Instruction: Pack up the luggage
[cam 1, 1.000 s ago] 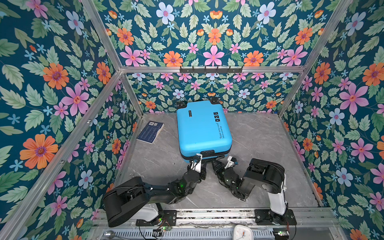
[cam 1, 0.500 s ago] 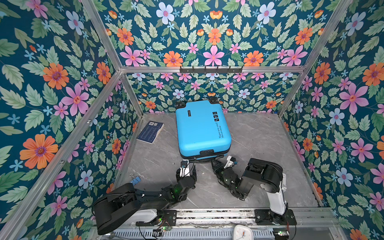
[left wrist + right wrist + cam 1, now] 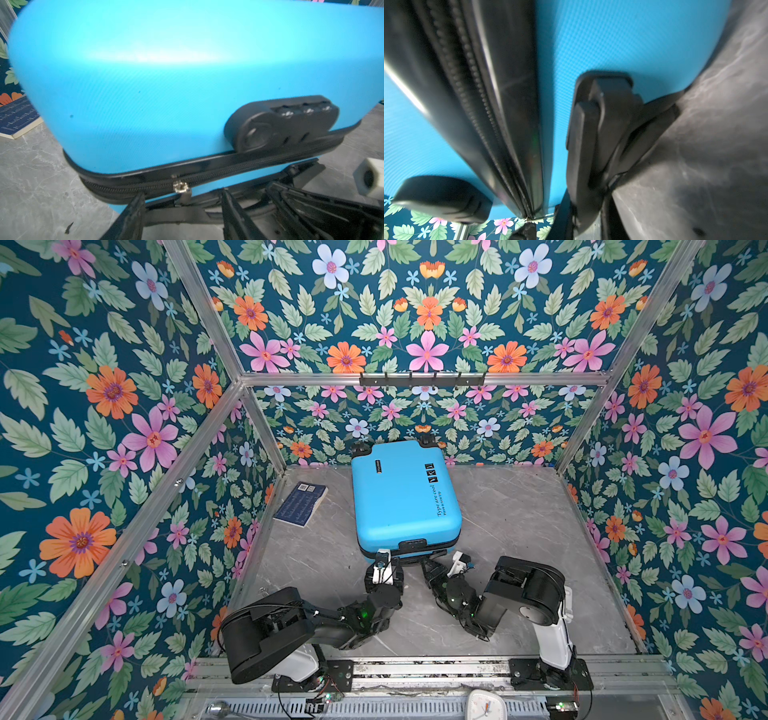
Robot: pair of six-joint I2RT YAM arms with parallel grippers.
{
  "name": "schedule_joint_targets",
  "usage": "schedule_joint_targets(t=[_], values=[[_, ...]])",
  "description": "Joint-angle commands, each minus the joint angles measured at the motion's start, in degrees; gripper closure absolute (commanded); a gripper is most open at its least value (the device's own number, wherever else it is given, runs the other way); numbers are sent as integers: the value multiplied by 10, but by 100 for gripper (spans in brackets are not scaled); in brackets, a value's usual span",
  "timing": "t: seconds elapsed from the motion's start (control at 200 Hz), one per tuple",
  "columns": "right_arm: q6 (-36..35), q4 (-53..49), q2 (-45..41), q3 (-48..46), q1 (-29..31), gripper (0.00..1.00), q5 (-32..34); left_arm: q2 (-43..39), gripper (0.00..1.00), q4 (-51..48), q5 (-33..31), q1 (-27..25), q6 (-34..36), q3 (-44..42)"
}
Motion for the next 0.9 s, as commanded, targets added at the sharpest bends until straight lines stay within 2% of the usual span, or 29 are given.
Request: schedule_joint_targets(t=[0.0,0.14,0.32,0.495,0.605,0.675,0.79,0.895], values=[[-50,-50,6,2,3,100,-59,17,41,-30,-41,0,-13,20],[-51,-50,7,3,4,100,-65,38,42,-53,-67,0,-35,37],[-52,-50,4,1,6,100,-68,61,45,-54,-68,8,-44,52],[-55,-50,-1,-2,6,100,-67,61,59,-48,-34,28,-51,47],[-56,-50,-3,-4,6,100,-67,55,72,-32,10,45,-46,34],[-56,-50,-4,-4,6,100,-66,55,80,17,61,54,-18,18],[-58,-50,-5,-2,6,100,-66,50,100,51,137,56,24,4],[-60,-50,-3,4,6,100,-69,41,100,71,216,56,49,-6]])
